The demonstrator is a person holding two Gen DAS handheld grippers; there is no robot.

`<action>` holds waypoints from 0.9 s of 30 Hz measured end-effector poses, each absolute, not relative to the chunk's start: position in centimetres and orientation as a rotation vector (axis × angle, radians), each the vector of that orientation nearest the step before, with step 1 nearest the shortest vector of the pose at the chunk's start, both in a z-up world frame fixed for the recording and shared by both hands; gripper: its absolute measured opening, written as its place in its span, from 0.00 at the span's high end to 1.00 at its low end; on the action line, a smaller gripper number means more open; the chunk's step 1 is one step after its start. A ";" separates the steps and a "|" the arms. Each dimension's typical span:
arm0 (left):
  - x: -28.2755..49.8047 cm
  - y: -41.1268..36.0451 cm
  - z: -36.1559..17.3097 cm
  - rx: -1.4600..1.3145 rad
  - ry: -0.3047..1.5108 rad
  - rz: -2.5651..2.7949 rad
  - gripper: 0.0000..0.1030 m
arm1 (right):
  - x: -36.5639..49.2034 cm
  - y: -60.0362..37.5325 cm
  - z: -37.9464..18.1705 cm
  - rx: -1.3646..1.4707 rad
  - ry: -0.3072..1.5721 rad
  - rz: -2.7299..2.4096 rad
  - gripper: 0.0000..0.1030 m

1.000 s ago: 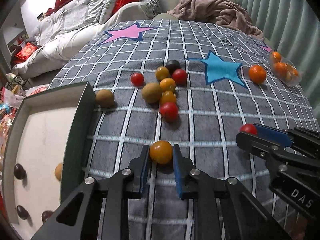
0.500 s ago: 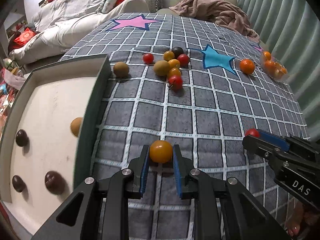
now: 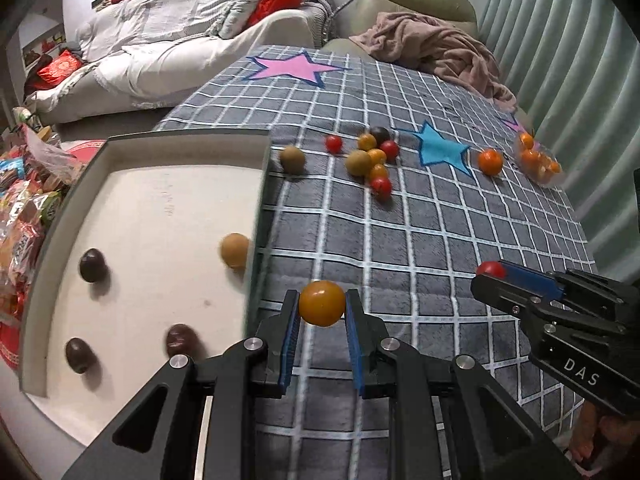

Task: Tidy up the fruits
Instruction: 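Carry both tomatoes to the tray and open the right tool over it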

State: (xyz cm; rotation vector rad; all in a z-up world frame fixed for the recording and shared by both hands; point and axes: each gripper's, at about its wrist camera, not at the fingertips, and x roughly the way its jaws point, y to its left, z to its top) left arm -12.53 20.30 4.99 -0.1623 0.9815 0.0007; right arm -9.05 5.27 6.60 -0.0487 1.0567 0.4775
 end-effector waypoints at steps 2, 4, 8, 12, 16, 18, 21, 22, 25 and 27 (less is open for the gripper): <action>-12.8 21.3 5.2 -0.172 0.974 0.011 0.77 | -9.2 6.1 6.9 -0.066 1.051 0.489 0.73; -13.0 22.2 5.4 -0.180 0.968 0.019 0.77 | -9.3 7.4 7.4 -0.087 1.046 0.502 0.73; -13.5 24.7 5.5 -0.192 0.956 0.045 0.77 | -9.3 9.6 8.1 -0.115 1.041 0.531 0.73; -13.8 27.7 5.8 -0.192 0.938 0.092 0.77 | -9.0 11.9 8.4 -0.134 1.043 0.562 0.73; -13.8 31.3 6.0 -0.212 0.923 0.155 0.77 | -8.6 14.3 8.7 -0.163 1.039 0.591 0.73; -13.7 32.7 6.1 -0.217 0.921 0.188 0.77 | -8.2 15.7 8.8 -0.171 1.040 0.609 0.73; -13.1 34.1 6.1 -0.221 0.918 0.217 0.77 | -7.6 17.2 8.6 -0.168 1.047 0.627 0.73; -12.9 34.3 6.1 -0.220 0.919 0.221 0.77 | -7.2 17.7 8.5 -0.166 1.050 0.632 0.73; -11.5 34.6 6.0 -0.208 0.922 0.228 0.77 | -6.2 19.3 8.4 -0.166 1.049 0.643 0.73; -10.4 34.6 5.7 -0.194 0.929 0.234 0.77 | -5.5 20.2 8.2 -0.168 1.048 0.649 0.73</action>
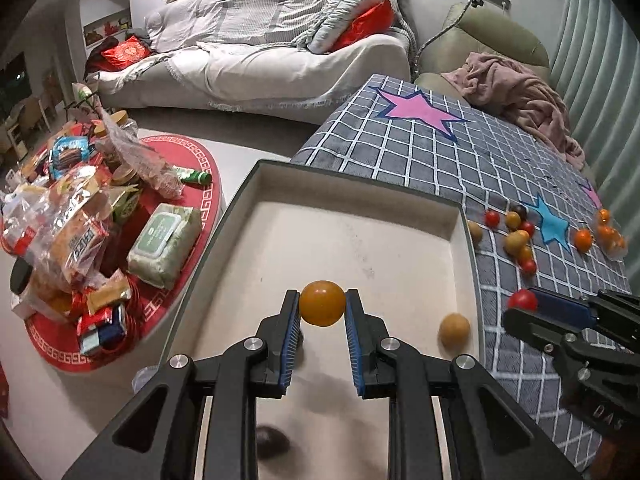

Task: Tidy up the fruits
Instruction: 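Carry both tomatoes to the tray and open the right tool over it, then lower the orange cherry tomato into the tray and open the left tool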

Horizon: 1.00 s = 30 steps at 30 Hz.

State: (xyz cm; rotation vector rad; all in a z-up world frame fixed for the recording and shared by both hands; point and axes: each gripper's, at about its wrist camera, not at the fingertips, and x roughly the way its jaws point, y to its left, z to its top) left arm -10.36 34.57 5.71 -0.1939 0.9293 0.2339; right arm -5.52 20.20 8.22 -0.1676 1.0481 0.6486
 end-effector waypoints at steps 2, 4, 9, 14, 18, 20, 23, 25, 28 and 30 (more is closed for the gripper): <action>-9.5 34.7 5.5 -0.183 0.937 0.244 0.77 | -4.7 21.1 7.8 -0.162 1.052 0.652 0.73; -8.5 34.7 5.1 -0.173 0.947 0.255 0.77 | -4.1 21.9 7.4 -0.157 1.060 0.655 0.73; -6.8 35.1 4.0 -0.145 0.977 0.280 0.77 | -2.9 23.4 5.8 -0.170 1.085 0.664 0.73; -6.0 35.5 2.9 -0.128 1.008 0.299 0.77 | -1.8 24.8 3.9 -0.193 1.126 0.685 0.72; -5.7 35.6 2.2 -0.116 1.025 0.306 0.77 | -1.6 25.0 3.2 -0.190 1.145 0.697 0.66; -5.7 35.7 1.9 -0.112 1.034 0.307 0.77 | -1.7 25.1 3.2 -0.196 1.139 0.701 0.60; -5.7 36.0 1.6 -0.125 1.042 0.308 0.77 | -2.0 25.3 3.5 -0.220 1.120 0.698 0.54; -5.8 36.3 1.6 -0.139 1.042 0.312 0.77 | -2.1 25.1 3.7 -0.216 1.114 0.696 0.48; -6.1 37.0 1.7 -0.172 1.045 0.330 0.76 | -2.3 24.6 4.5 -0.213 1.089 0.676 0.33; -6.4 37.5 1.9 -0.209 1.040 0.339 0.76 | -2.6 24.1 5.2 -0.190 1.076 0.682 0.26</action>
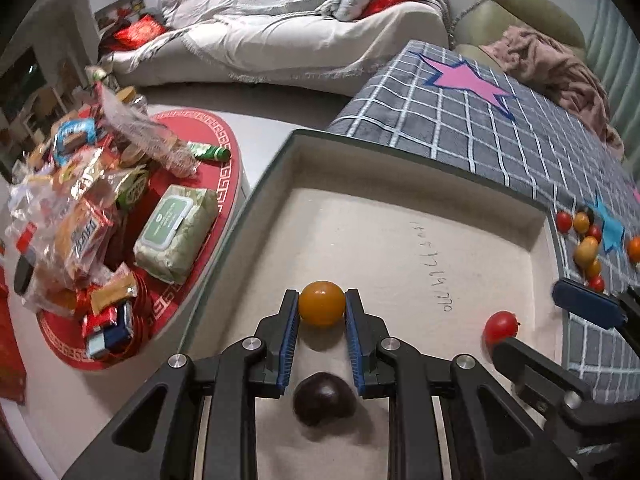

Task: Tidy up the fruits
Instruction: 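Lower the orange cherry tomato into the tray and open the left tool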

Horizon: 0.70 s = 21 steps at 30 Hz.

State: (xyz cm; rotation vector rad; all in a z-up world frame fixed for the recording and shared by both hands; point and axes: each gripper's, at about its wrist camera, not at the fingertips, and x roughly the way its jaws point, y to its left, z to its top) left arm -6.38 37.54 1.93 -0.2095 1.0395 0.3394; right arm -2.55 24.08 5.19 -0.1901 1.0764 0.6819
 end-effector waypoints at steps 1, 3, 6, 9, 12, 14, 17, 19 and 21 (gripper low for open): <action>-6.5 37.7 2.1 -0.220 1.035 0.345 0.76 | -2.7 23.9 5.4 -0.183 1.070 0.685 0.22; -6.8 38.0 2.6 -0.247 1.015 0.353 0.76 | -3.0 23.5 6.0 -0.192 1.051 0.664 0.21; -7.1 38.2 3.5 -0.284 0.985 0.366 0.29 | -3.6 22.8 6.6 -0.205 1.028 0.636 0.16; -8.9 38.0 5.8 -0.302 0.814 0.449 0.03 | -4.1 22.0 7.0 -0.207 1.019 0.620 0.11; -9.4 37.2 7.3 -0.289 0.779 0.409 0.03 | -4.9 20.8 7.1 -0.205 1.021 0.612 0.10; -9.6 36.6 7.7 -0.277 0.789 0.376 0.03 | -5.4 19.9 7.1 -0.196 1.032 0.601 0.10; -10.1 35.1 7.8 -0.264 0.807 0.321 0.03 | -6.0 17.9 6.8 -0.170 1.058 0.592 0.10; -10.4 33.9 7.6 -0.251 0.833 0.280 0.03 | -6.4 16.3 6.5 -0.162 1.071 0.570 0.10; -10.6 32.5 7.3 -0.230 0.859 0.245 0.03 | -6.8 14.5 6.2 -0.152 1.083 0.543 0.10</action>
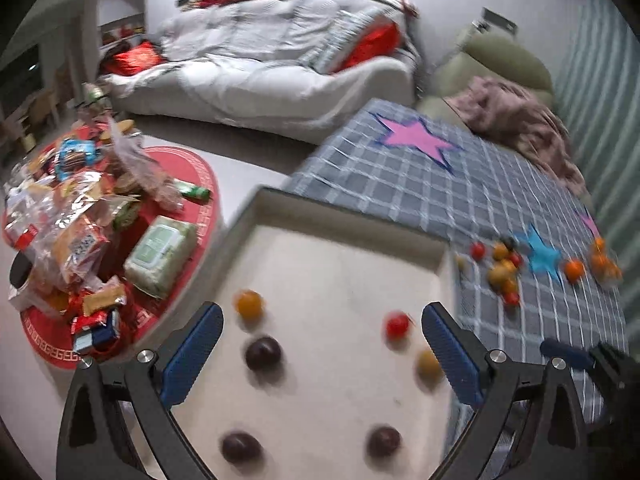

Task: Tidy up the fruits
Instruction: 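Lower the orange cherry tomato into the tray and open the left tool, then move both open tools back over the remaining fruits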

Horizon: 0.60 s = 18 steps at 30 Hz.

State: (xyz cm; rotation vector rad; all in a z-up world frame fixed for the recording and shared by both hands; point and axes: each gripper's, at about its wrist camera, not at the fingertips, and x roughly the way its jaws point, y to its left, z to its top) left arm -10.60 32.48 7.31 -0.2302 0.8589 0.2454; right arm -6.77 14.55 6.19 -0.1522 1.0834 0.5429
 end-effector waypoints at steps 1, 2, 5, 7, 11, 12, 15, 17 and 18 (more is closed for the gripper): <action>-10.7 31.7 7.2 -0.223 0.867 0.229 0.03 | -6.9 13.8 6.1 -0.147 1.089 0.533 0.10; -10.8 31.0 7.2 -0.219 0.872 0.217 0.03 | -6.9 12.6 5.9 -0.138 1.098 0.513 0.10; -10.7 28.6 7.0 -0.196 0.895 0.170 0.03 | -6.7 9.9 5.6 -0.117 1.112 0.459 0.10; -10.6 26.9 7.1 -0.169 0.899 0.148 0.03 | -6.4 8.1 5.6 -0.095 1.116 0.425 0.10; -10.0 23.7 7.2 -0.119 0.893 0.115 0.03 | -5.4 4.7 5.9 -0.041 1.114 0.370 0.10; -9.7 22.9 7.2 -0.110 0.895 0.103 0.03 | -5.2 4.0 6.0 -0.032 1.112 0.361 0.10; -8.9 21.1 6.9 -0.092 0.914 0.083 0.03 | -4.4 2.6 6.1 -0.016 1.106 0.341 0.10; -8.2 19.9 6.5 -0.086 0.936 0.061 0.03 | -3.7 1.9 6.1 -0.005 1.105 0.335 0.10; -7.9 19.3 6.3 -0.079 0.947 0.057 0.03 | -3.2 1.7 6.1 0.002 1.105 0.334 0.10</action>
